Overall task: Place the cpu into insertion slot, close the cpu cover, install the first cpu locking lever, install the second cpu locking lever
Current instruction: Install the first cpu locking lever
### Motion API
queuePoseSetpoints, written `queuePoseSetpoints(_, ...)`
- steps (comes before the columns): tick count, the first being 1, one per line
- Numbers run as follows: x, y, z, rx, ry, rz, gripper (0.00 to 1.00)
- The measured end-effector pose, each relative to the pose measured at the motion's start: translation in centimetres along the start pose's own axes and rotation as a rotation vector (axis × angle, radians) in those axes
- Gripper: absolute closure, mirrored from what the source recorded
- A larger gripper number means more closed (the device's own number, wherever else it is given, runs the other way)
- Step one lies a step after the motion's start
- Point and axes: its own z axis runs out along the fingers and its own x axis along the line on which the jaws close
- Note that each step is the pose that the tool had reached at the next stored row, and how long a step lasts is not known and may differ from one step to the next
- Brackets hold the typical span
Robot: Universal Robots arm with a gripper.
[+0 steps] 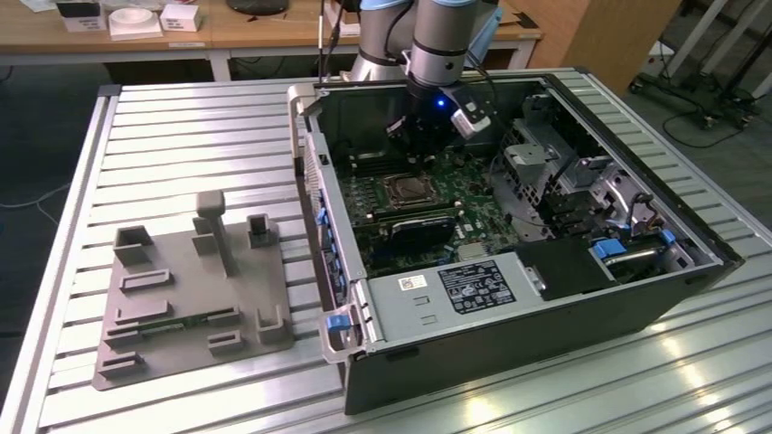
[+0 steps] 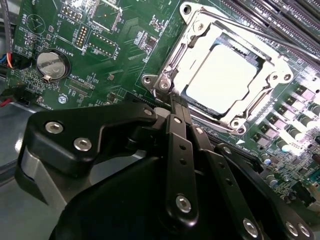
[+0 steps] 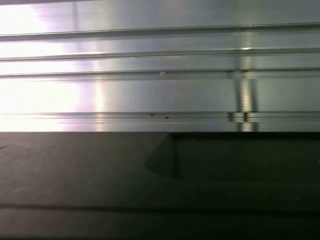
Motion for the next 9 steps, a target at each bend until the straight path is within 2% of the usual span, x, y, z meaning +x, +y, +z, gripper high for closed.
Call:
queuePoseSetpoints(7,-0.01,0.02,0.16,0.0267,-0.0001,0.000,0.90)
queuePoseSetpoints(9,-0.01,0.01,0.17,0.0297,0.0001,0.000,0.90)
